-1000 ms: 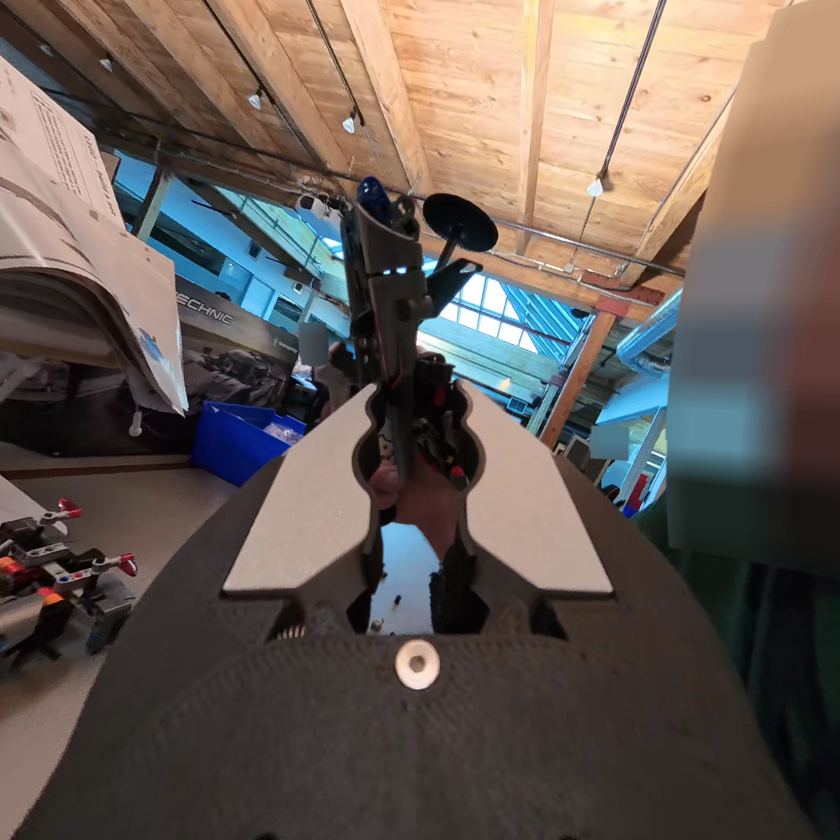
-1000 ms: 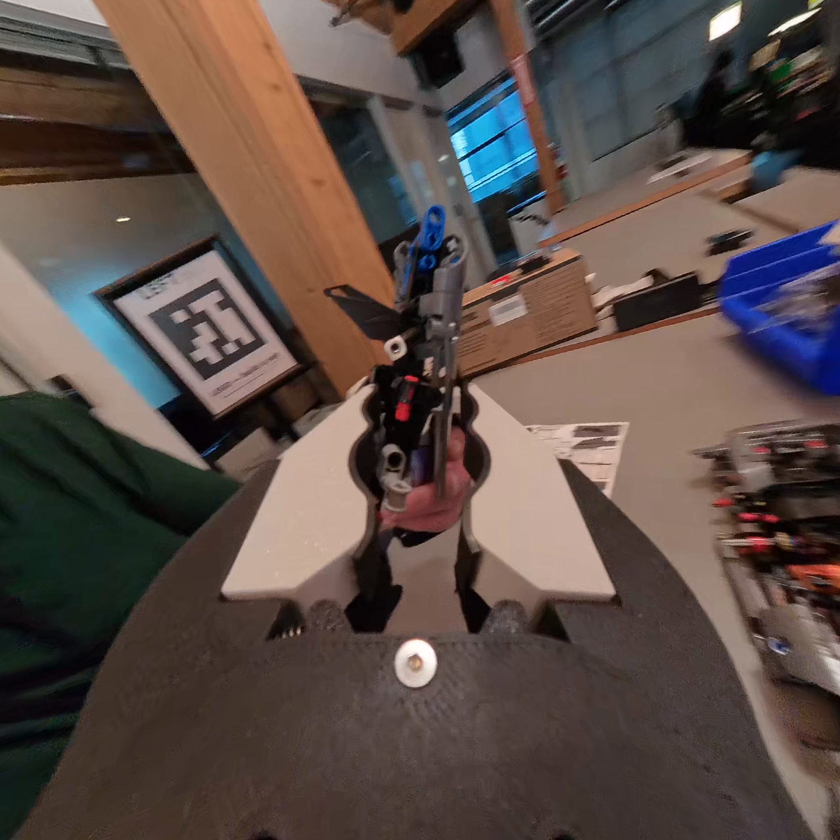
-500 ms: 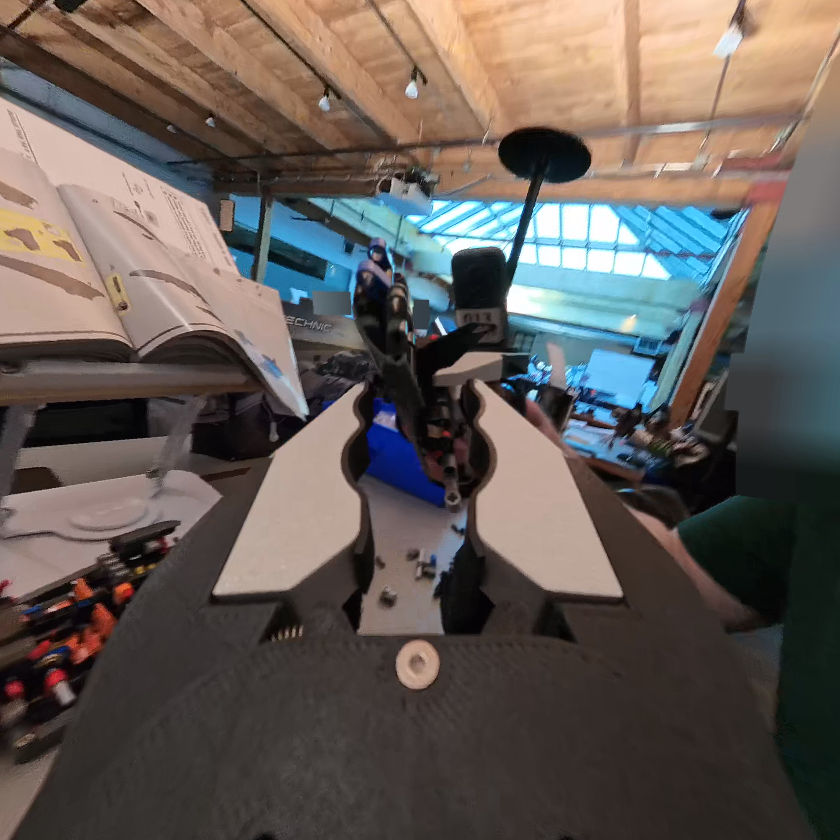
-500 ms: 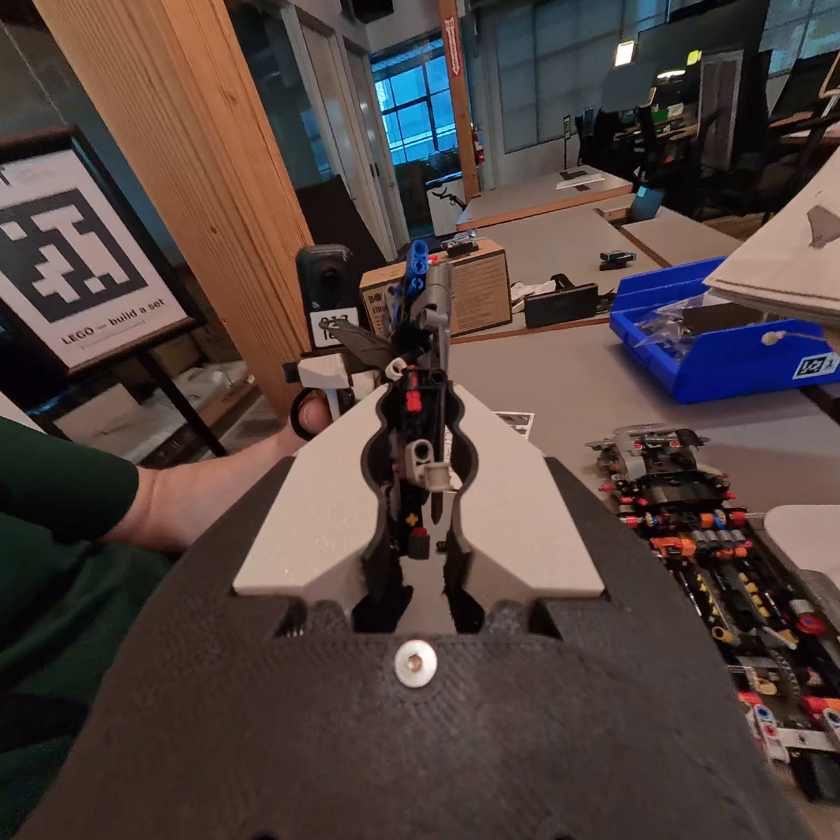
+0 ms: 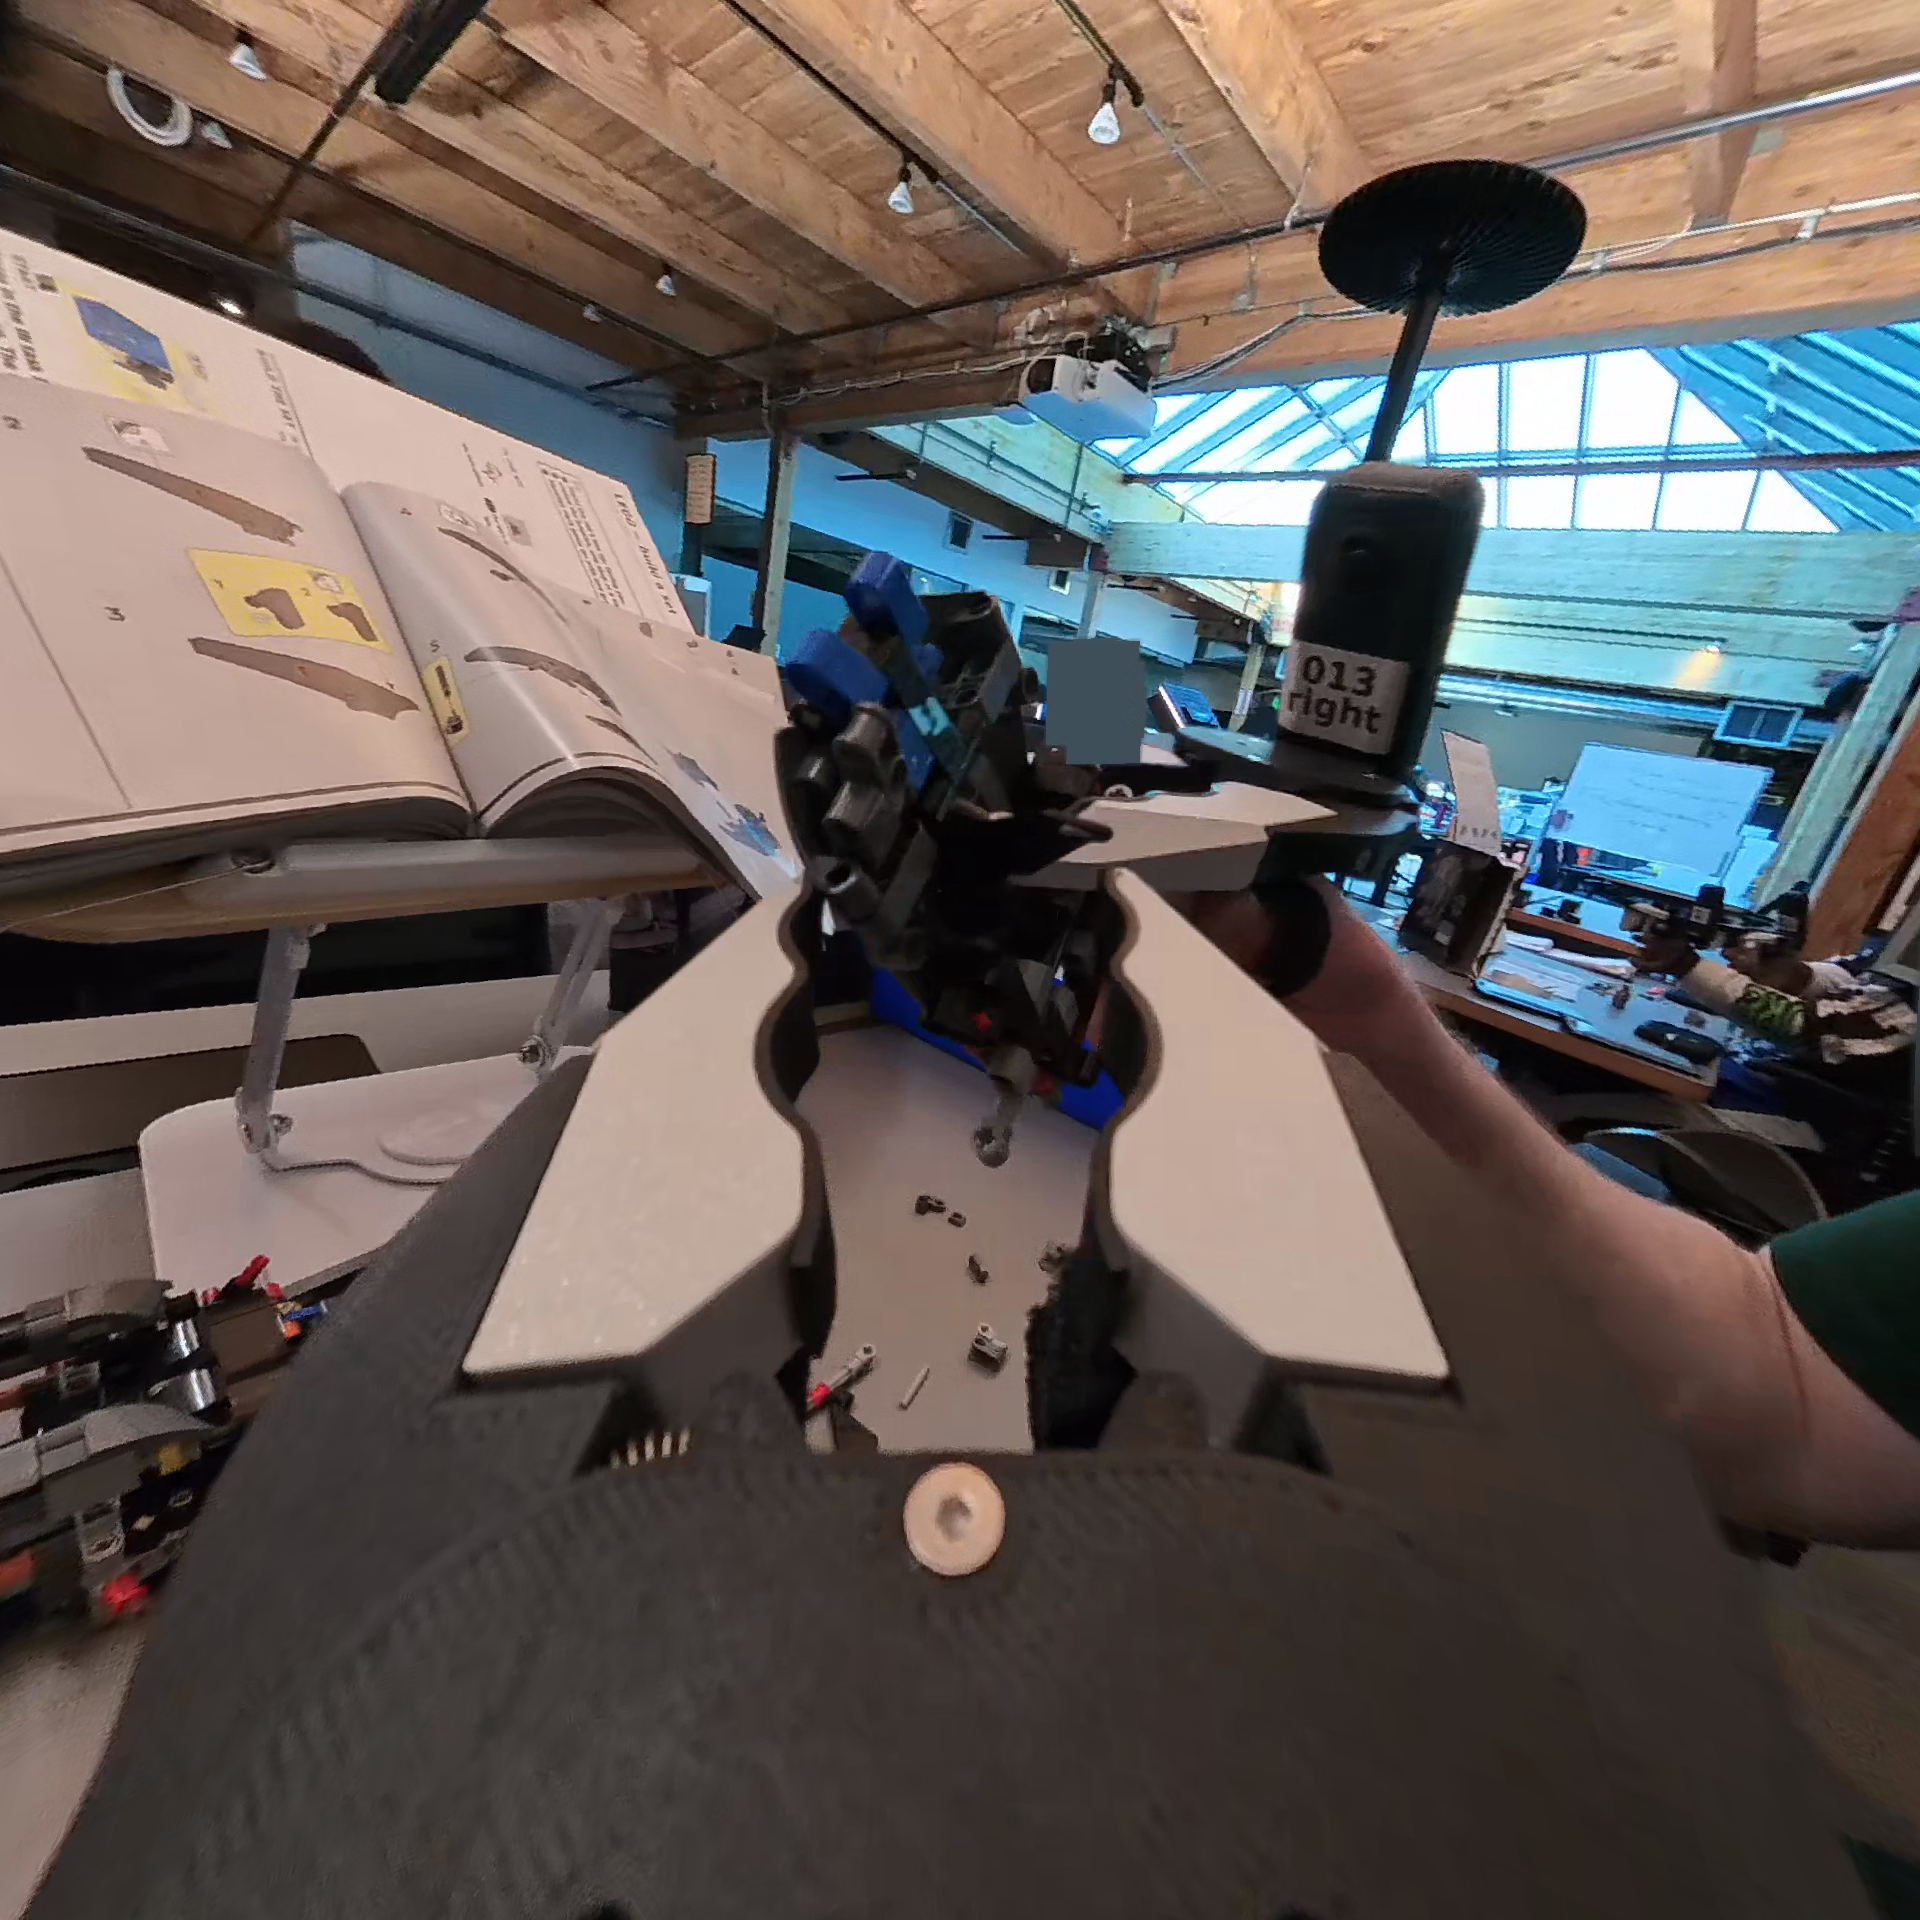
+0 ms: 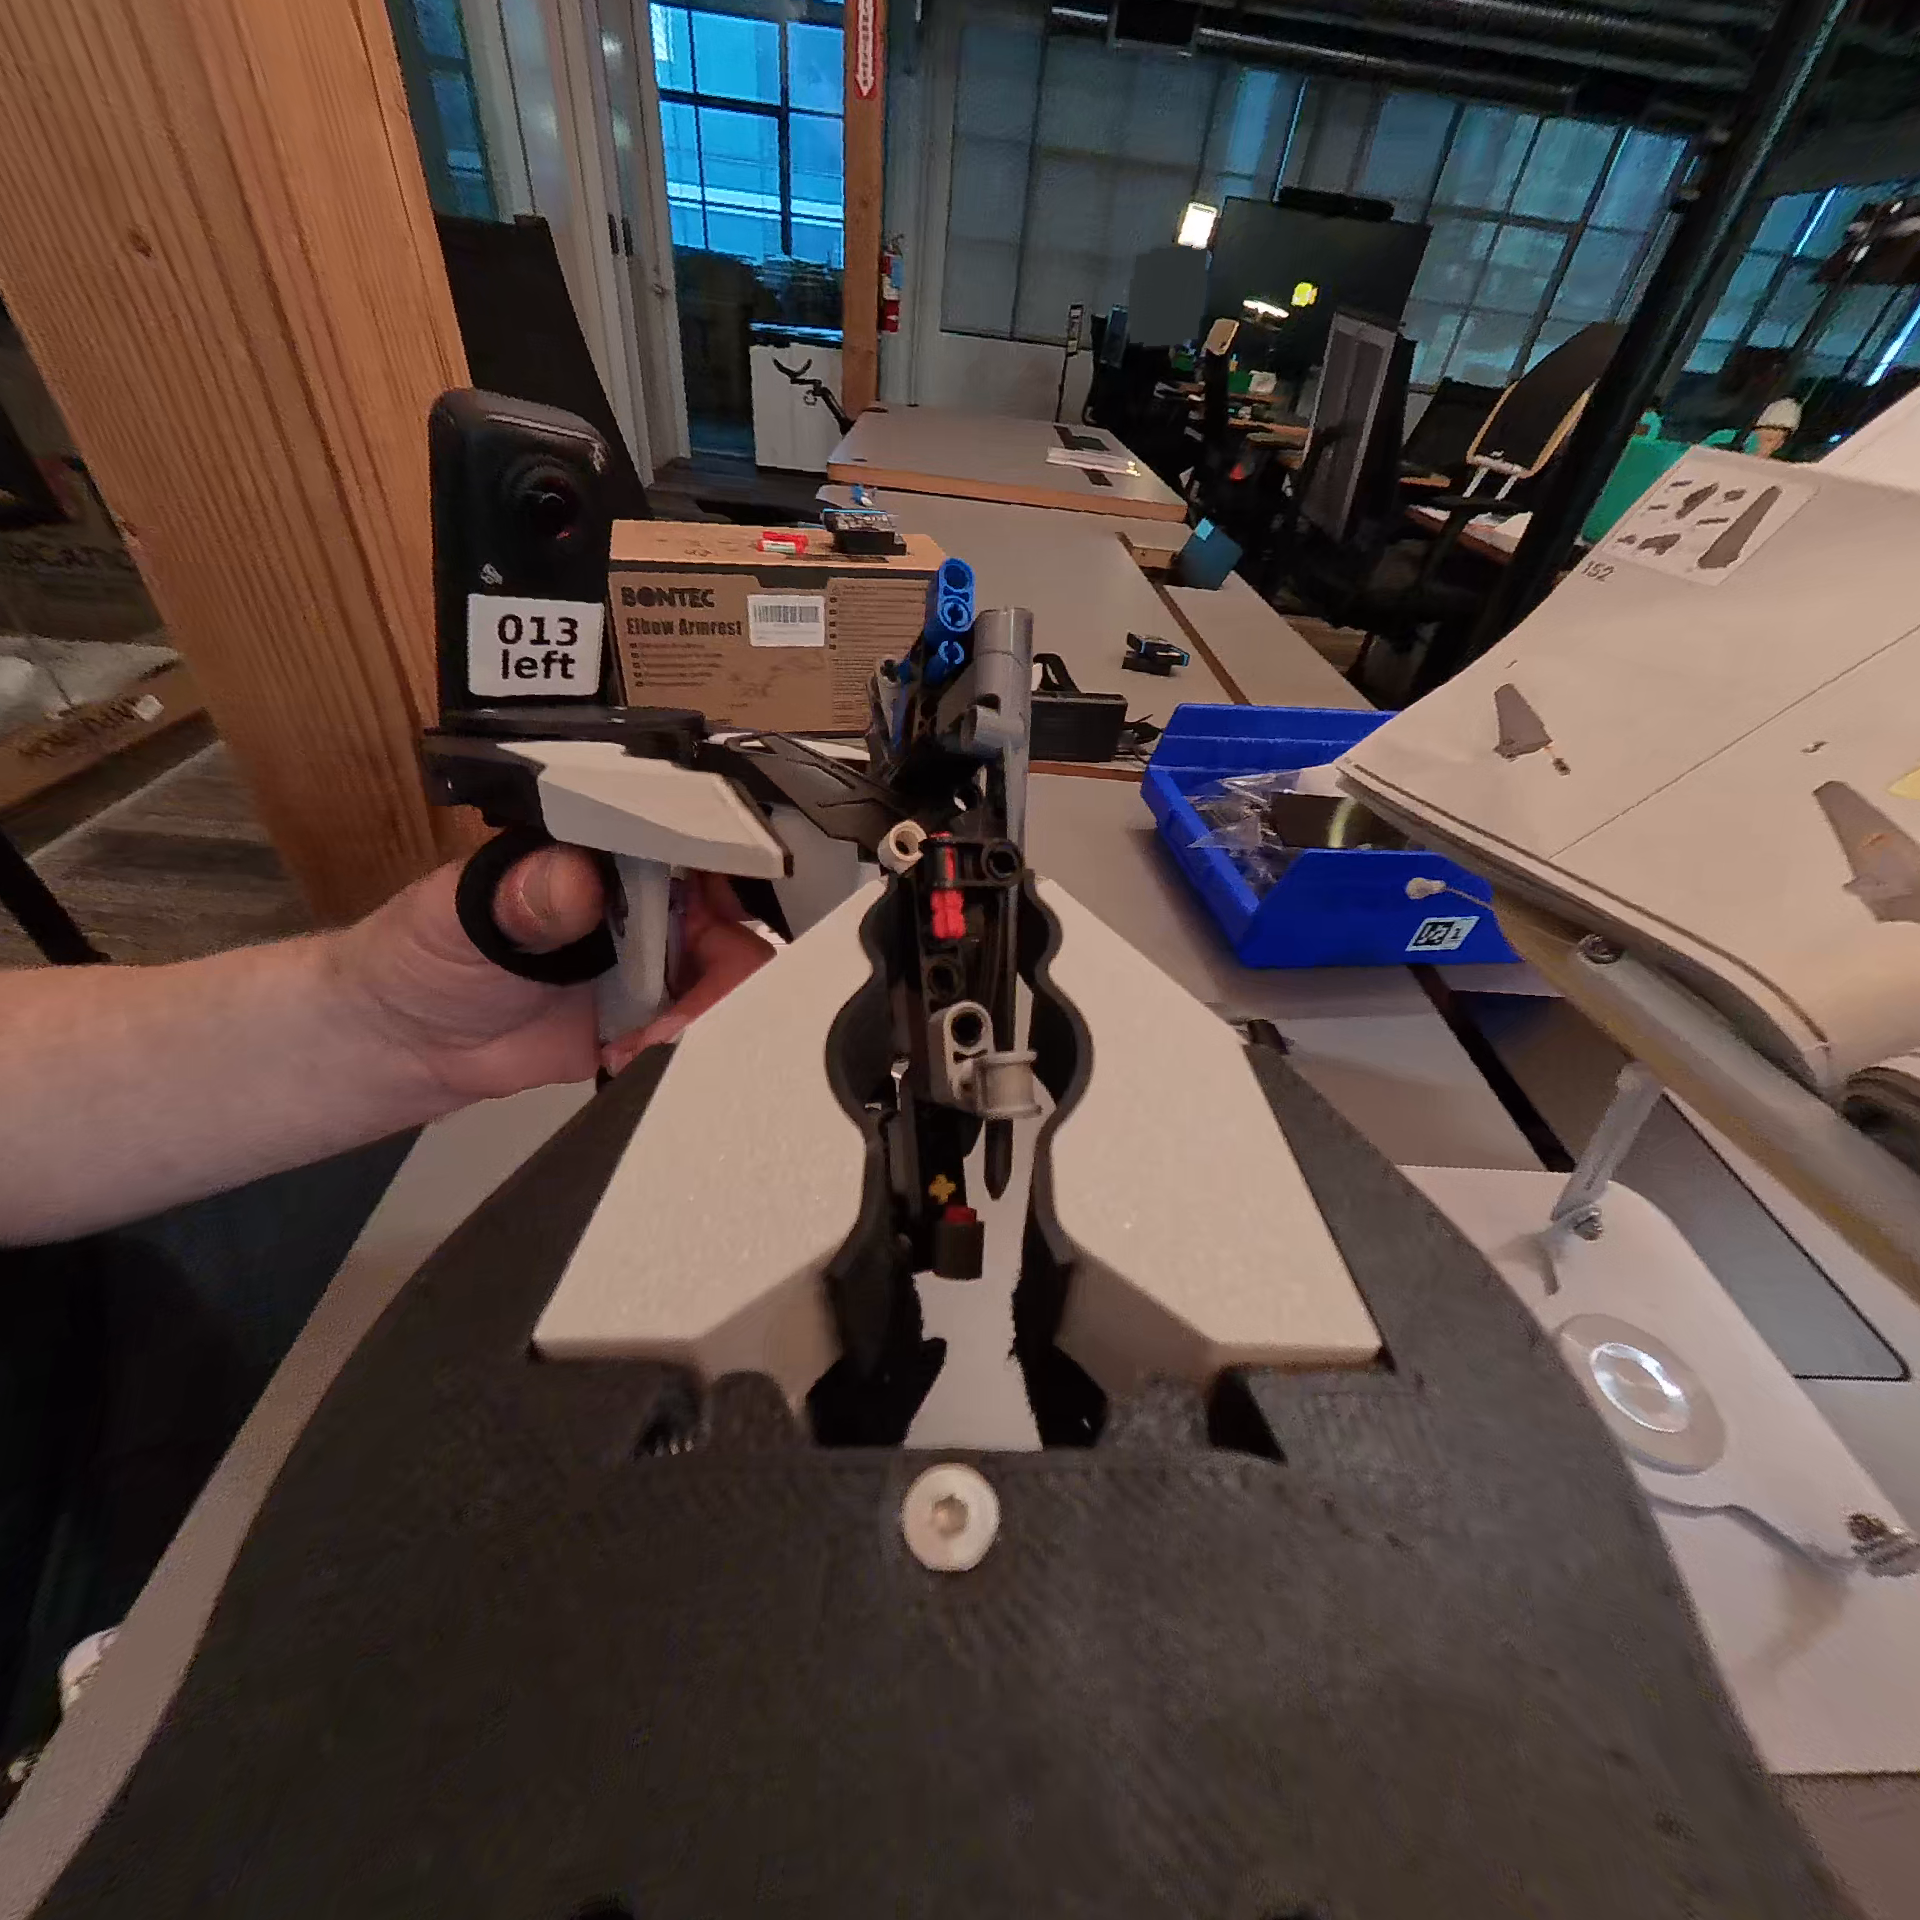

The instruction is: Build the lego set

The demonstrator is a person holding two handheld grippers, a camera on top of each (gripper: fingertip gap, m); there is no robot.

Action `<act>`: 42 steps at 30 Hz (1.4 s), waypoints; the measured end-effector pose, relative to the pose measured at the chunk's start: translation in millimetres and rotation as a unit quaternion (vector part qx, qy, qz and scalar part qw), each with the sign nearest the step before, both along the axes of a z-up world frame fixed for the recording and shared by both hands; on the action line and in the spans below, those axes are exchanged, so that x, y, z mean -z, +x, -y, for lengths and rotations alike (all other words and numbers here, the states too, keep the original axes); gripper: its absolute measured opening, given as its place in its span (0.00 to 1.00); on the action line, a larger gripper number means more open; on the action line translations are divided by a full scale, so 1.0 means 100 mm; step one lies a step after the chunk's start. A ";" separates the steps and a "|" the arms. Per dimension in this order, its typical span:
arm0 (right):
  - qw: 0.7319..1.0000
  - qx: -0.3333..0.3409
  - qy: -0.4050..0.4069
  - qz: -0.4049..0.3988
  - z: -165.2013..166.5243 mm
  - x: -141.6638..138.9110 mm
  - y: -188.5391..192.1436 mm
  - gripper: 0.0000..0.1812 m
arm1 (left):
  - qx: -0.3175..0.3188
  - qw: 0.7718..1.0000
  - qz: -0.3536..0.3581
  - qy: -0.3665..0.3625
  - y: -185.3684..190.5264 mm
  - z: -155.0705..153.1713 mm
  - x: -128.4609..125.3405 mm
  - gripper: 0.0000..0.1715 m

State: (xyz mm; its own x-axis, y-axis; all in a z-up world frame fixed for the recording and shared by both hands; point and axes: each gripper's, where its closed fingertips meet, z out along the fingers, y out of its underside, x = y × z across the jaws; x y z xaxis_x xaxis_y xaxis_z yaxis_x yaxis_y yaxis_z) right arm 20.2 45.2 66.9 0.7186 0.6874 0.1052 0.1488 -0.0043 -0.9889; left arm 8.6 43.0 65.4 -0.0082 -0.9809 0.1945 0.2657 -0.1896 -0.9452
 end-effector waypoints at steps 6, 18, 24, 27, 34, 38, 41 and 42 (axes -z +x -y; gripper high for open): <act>1.000 0.010 0.020 0.019 0.01 -0.02 -0.01 0.10 | -0.005 1.000 0.009 -0.023 -0.02 -0.04 -0.02 0.27; 0.989 -0.077 -0.036 -0.120 0.09 -0.14 -0.01 0.10 | -0.010 0.999 0.035 -0.011 -0.09 -0.02 -0.12 0.10; 0.979 -0.100 -0.065 -0.168 0.08 -0.12 0.00 0.10 | -0.009 1.000 0.028 0.001 -0.08 0.02 -0.15 0.15; 0.973 -0.111 -0.073 -0.191 0.08 -0.14 0.02 0.10 | -0.006 1.000 0.025 0.002 -0.08 0.03 -0.15 0.16; 0.961 -0.132 -0.094 -0.222 0.08 -0.14 0.02 0.10 | 0.012 1.000 0.012 -0.005 -0.03 0.08 -0.12 0.10; 0.963 -0.131 -0.095 -0.218 0.08 -0.13 0.01 0.10 | 0.002 1.000 -0.006 0.004 -0.02 0.06 -0.07 0.06; 0.964 -0.131 -0.093 -0.210 0.09 -0.13 0.00 0.10 | -0.022 0.999 -0.024 0.037 -0.03 0.05 -0.06 0.05; 0.965 -0.129 -0.094 -0.208 0.09 -0.13 0.00 0.10 | -0.030 0.998 -0.031 0.049 -0.04 0.04 -0.05 0.05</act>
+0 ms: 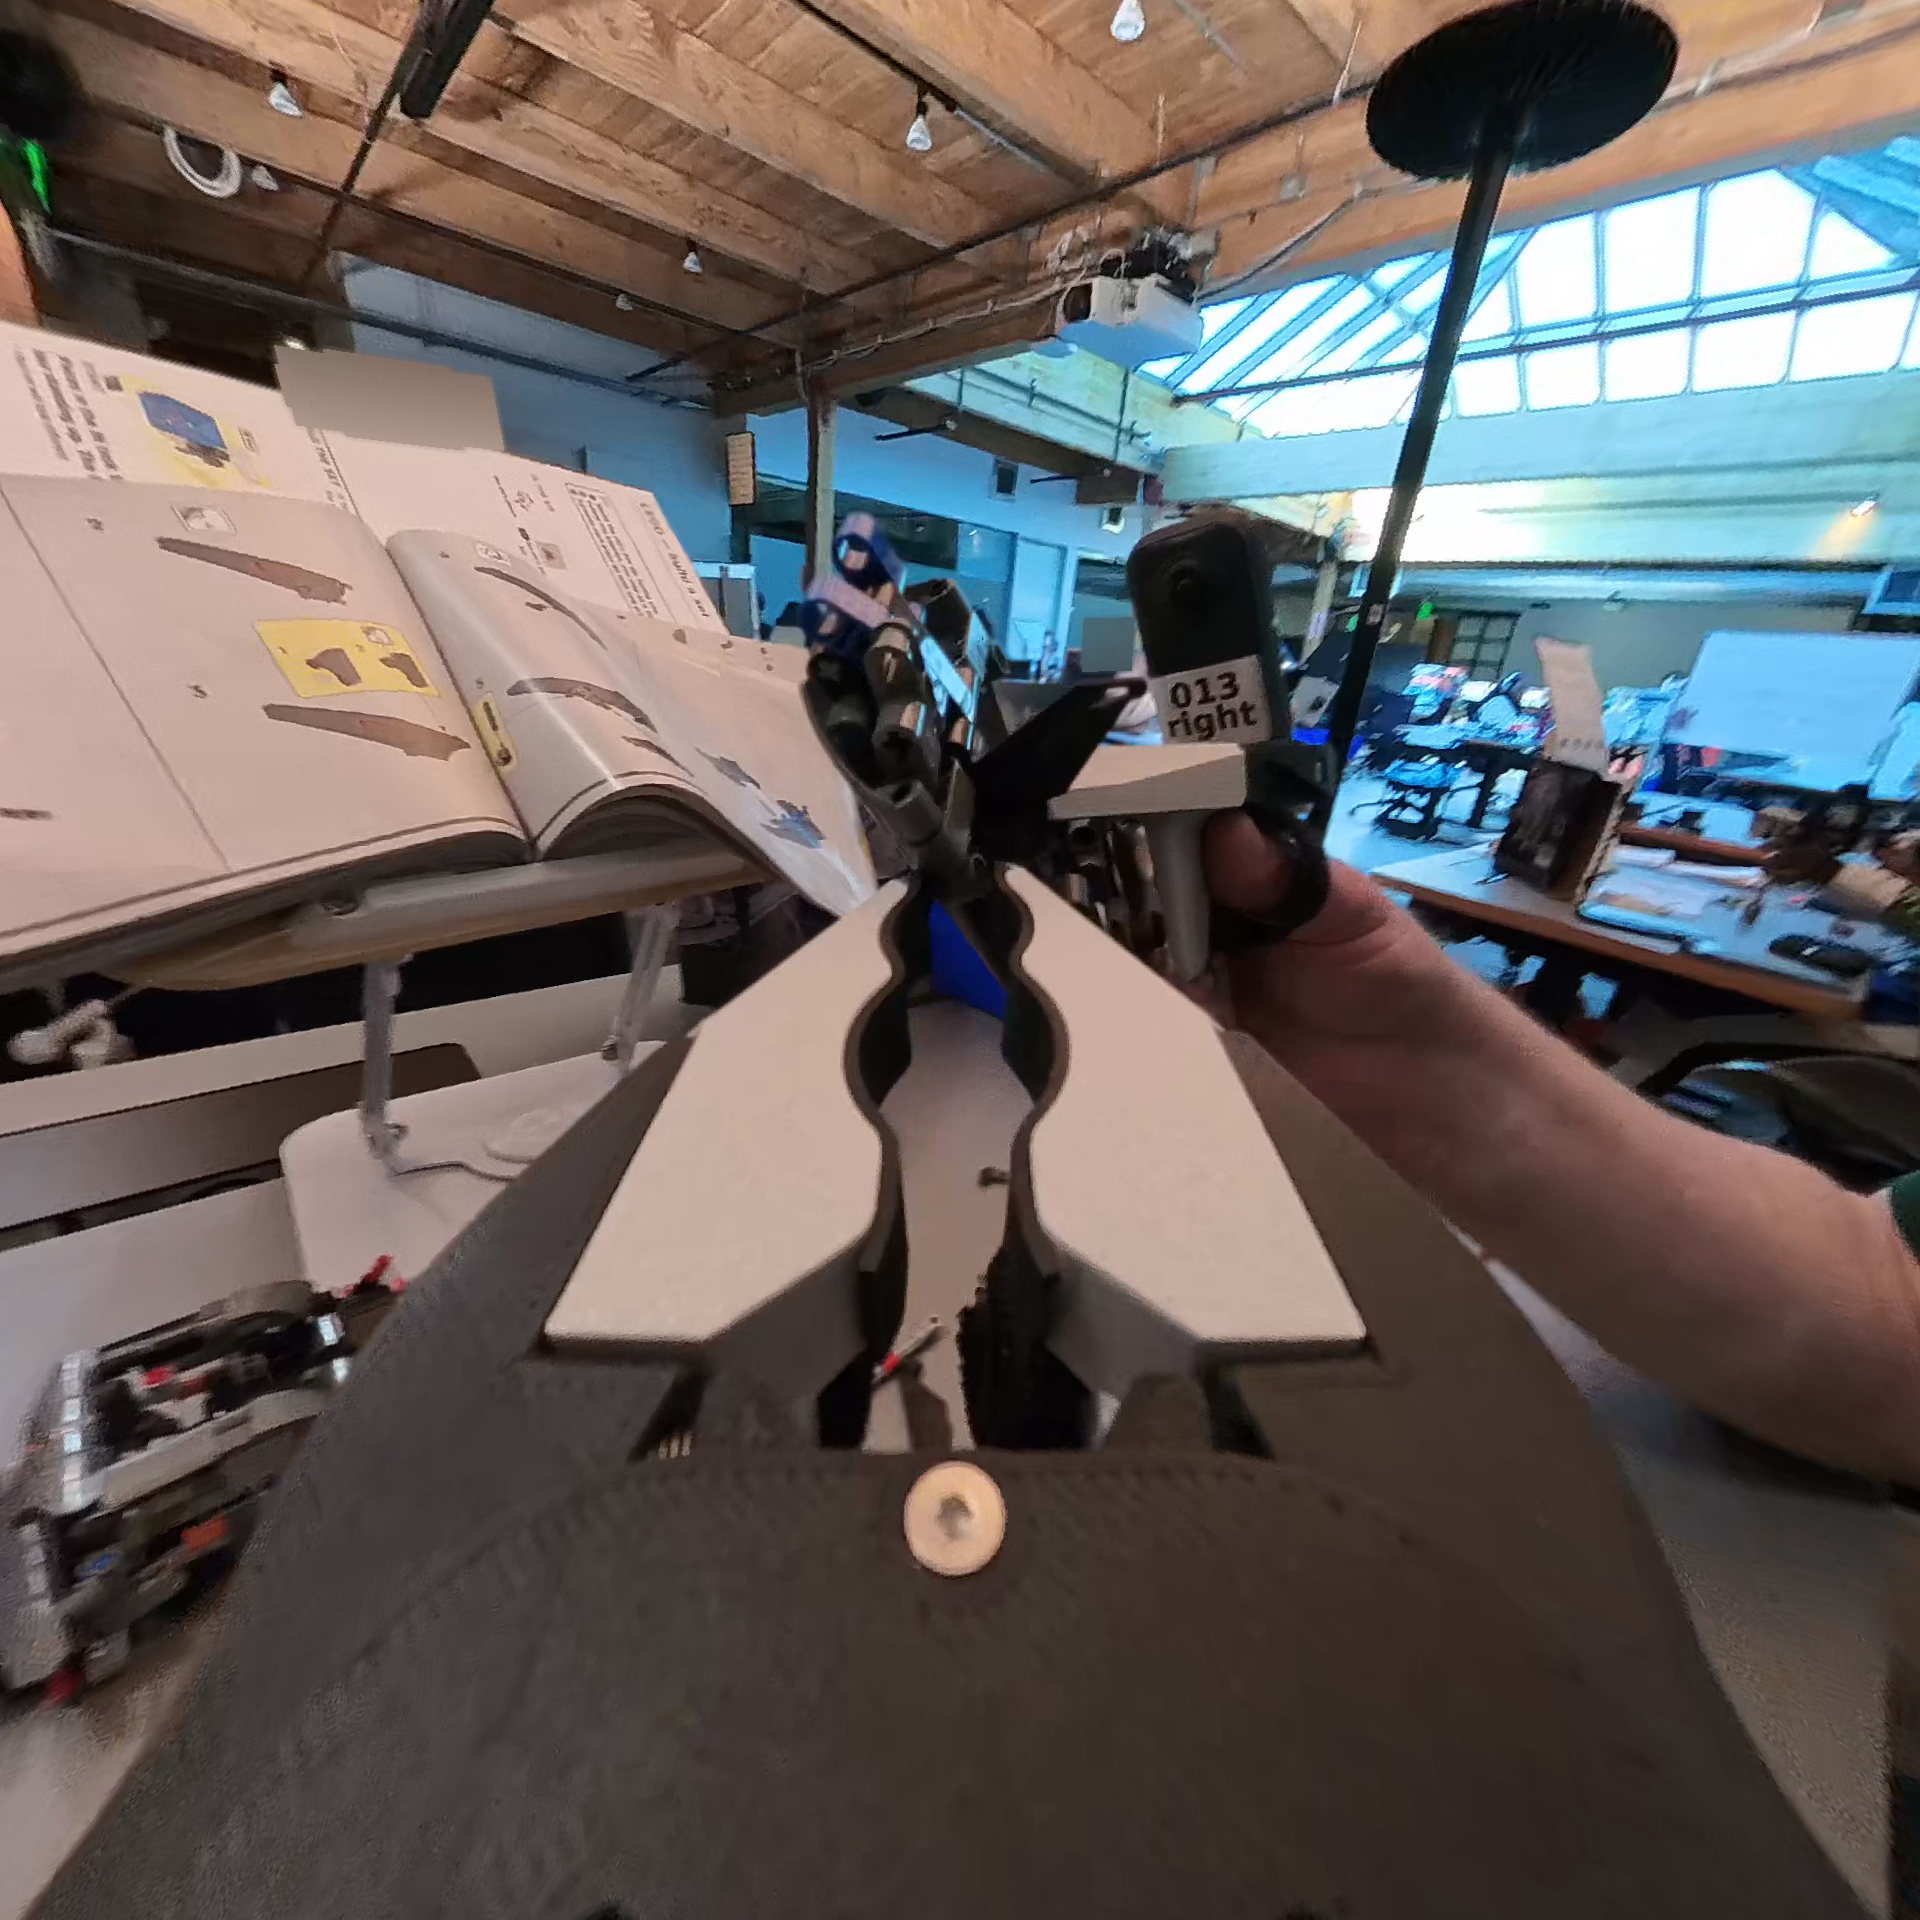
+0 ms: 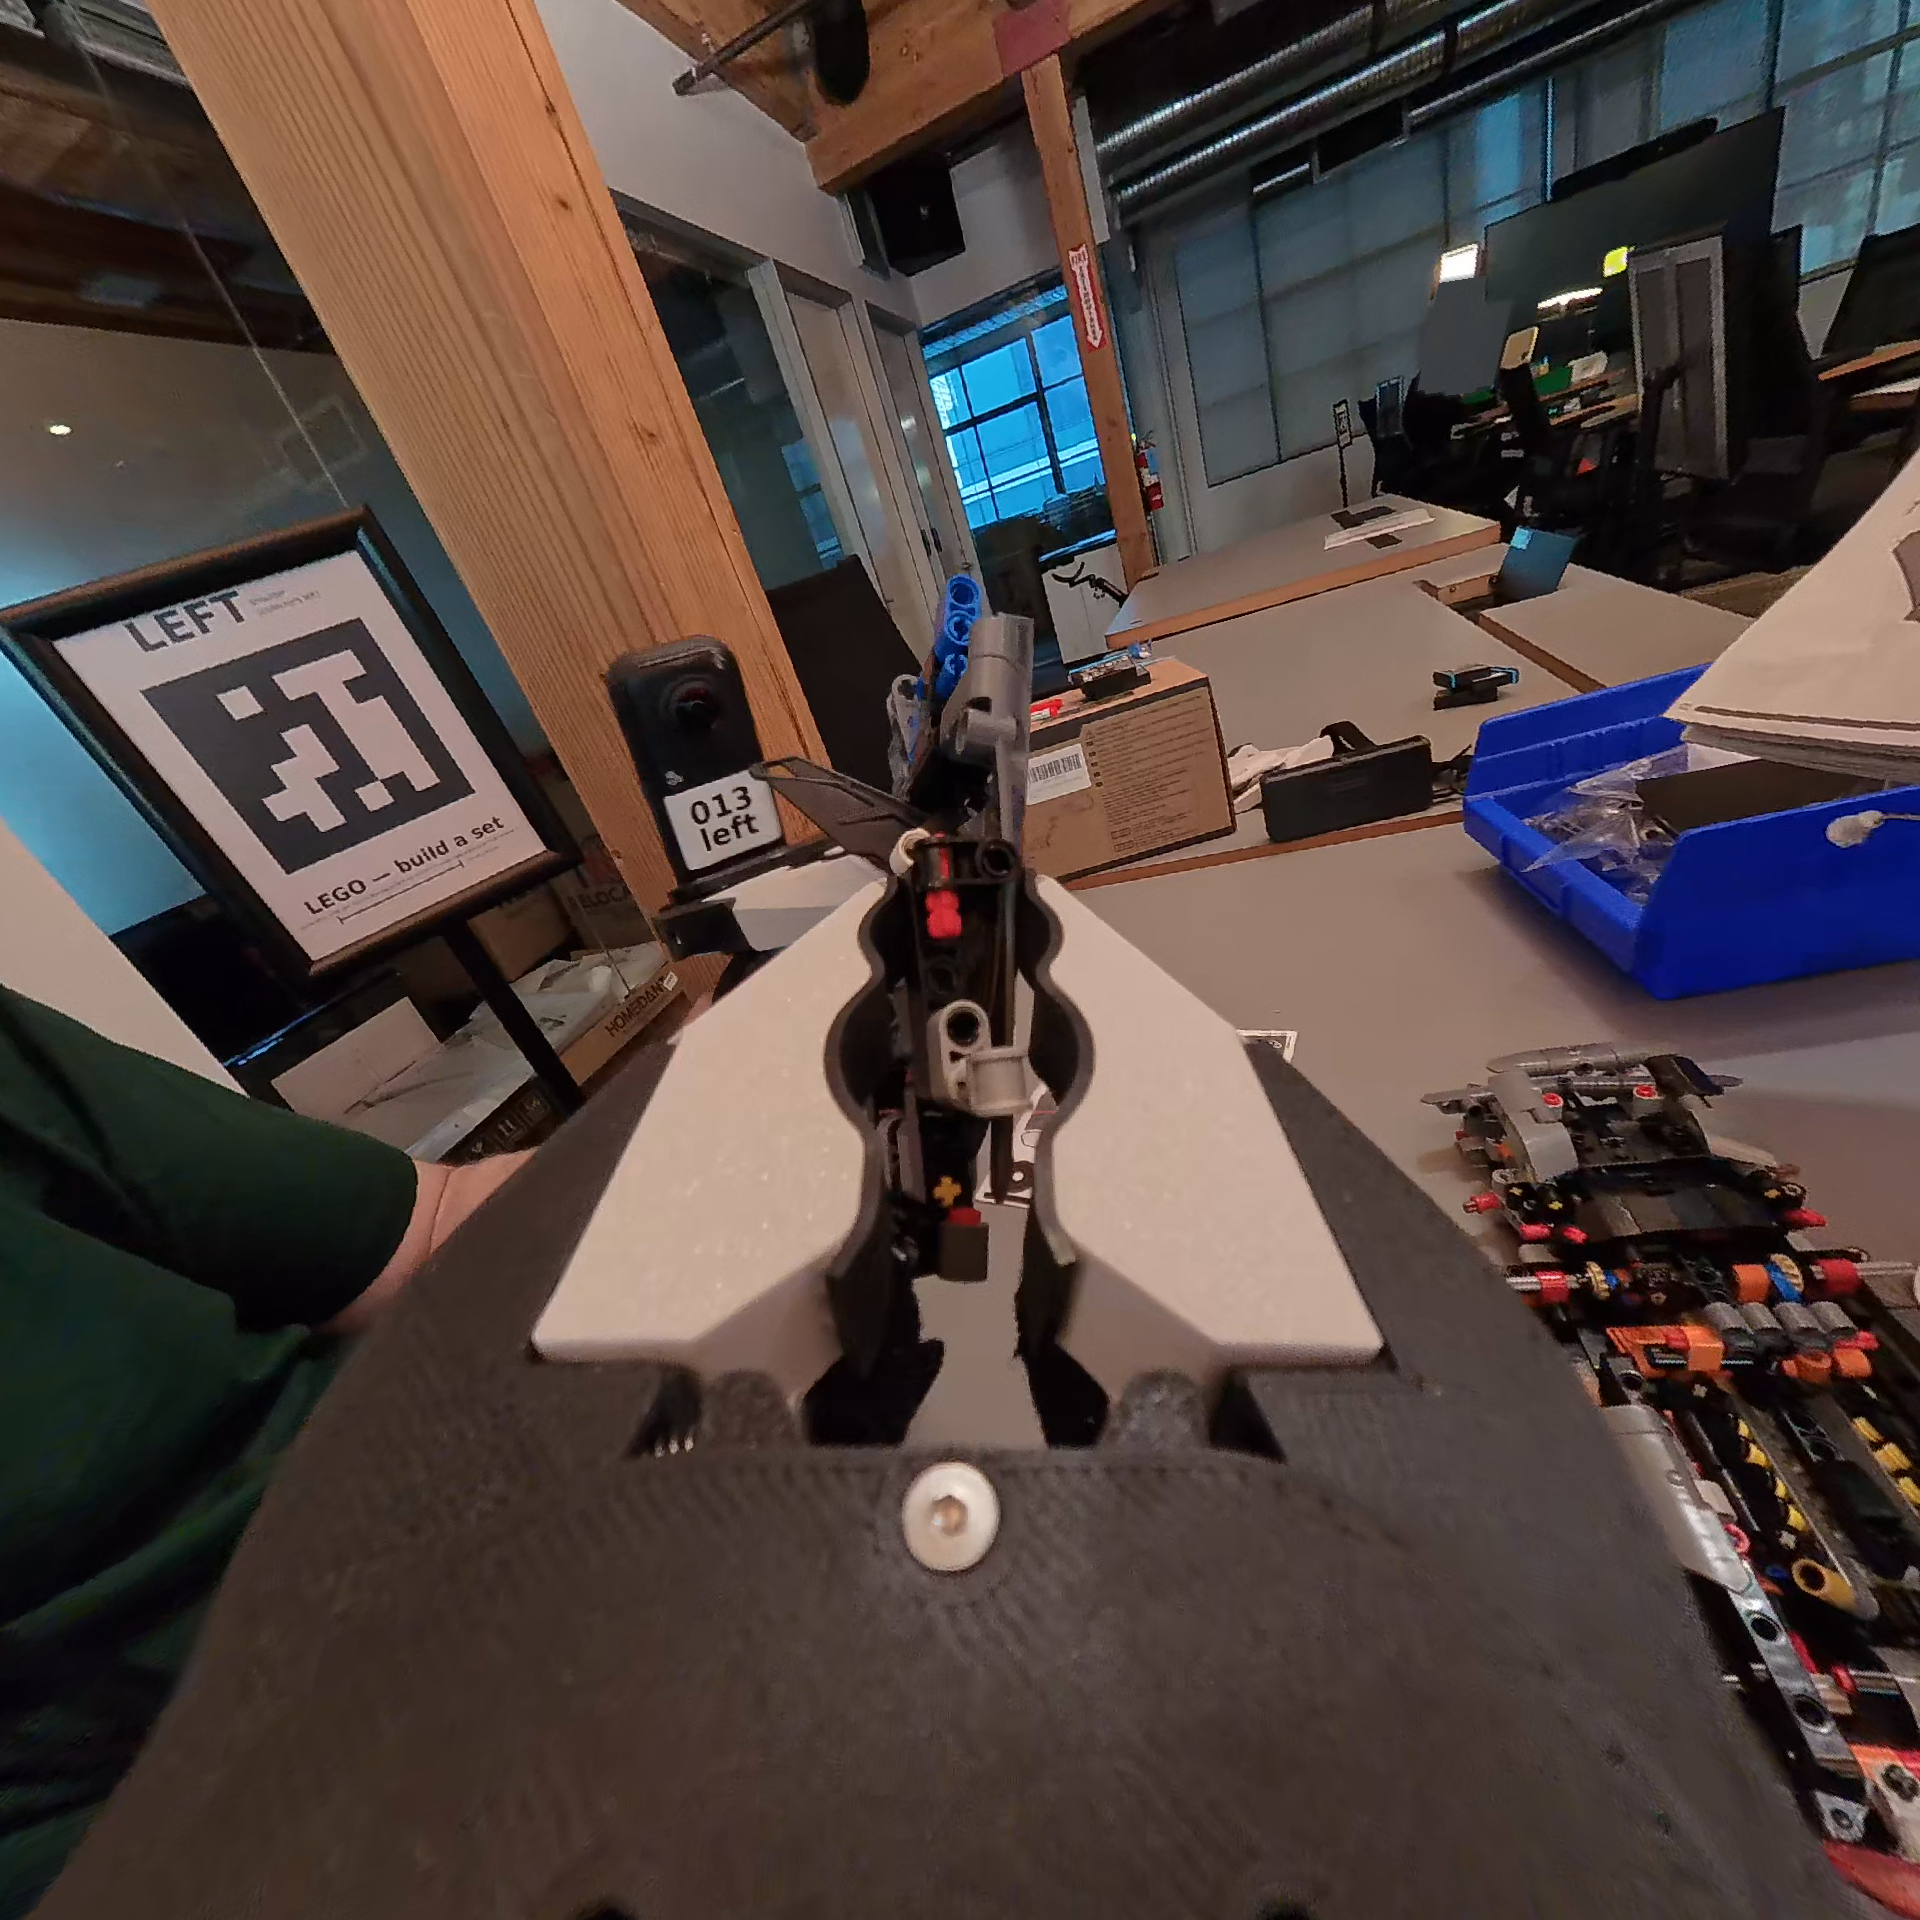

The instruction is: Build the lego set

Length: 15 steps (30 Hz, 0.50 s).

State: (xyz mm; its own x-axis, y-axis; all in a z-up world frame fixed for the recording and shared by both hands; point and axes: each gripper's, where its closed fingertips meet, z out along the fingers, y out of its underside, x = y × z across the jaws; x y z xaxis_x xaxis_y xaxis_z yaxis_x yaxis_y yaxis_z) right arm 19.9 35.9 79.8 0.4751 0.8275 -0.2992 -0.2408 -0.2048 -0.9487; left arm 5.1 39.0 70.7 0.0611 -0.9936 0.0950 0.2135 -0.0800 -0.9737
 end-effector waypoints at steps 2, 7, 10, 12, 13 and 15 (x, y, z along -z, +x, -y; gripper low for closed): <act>1.000 0.004 -0.001 0.009 0.00 0.01 -0.02 0.10 | -0.039 0.998 -0.026 0.039 -0.01 -0.05 0.02 0.04; 1.000 -0.014 -0.017 0.003 0.01 0.05 -0.09 0.10 | -0.148 0.969 -0.080 0.181 -0.09 -0.13 -0.01 0.04; 0.999 -0.028 -0.029 -0.011 0.02 0.07 -0.15 0.10 | -0.218 0.930 -0.109 0.275 -0.16 -0.18 -0.04 0.04; 0.998 -0.047 -0.035 -0.029 0.05 0.06 -0.21 0.10 | -0.244 0.911 -0.117 0.312 -0.22 -0.20 -0.06 0.04; 0.997 -0.053 -0.039 -0.032 0.06 0.07 -0.24 0.10 | -0.259 0.898 -0.127 0.331 -0.24 -0.22 -0.05 0.04; 0.997 -0.054 -0.039 -0.032 0.06 0.09 -0.28 0.10 | -0.277 0.879 -0.130 0.367 -0.29 -0.22 -0.05 0.04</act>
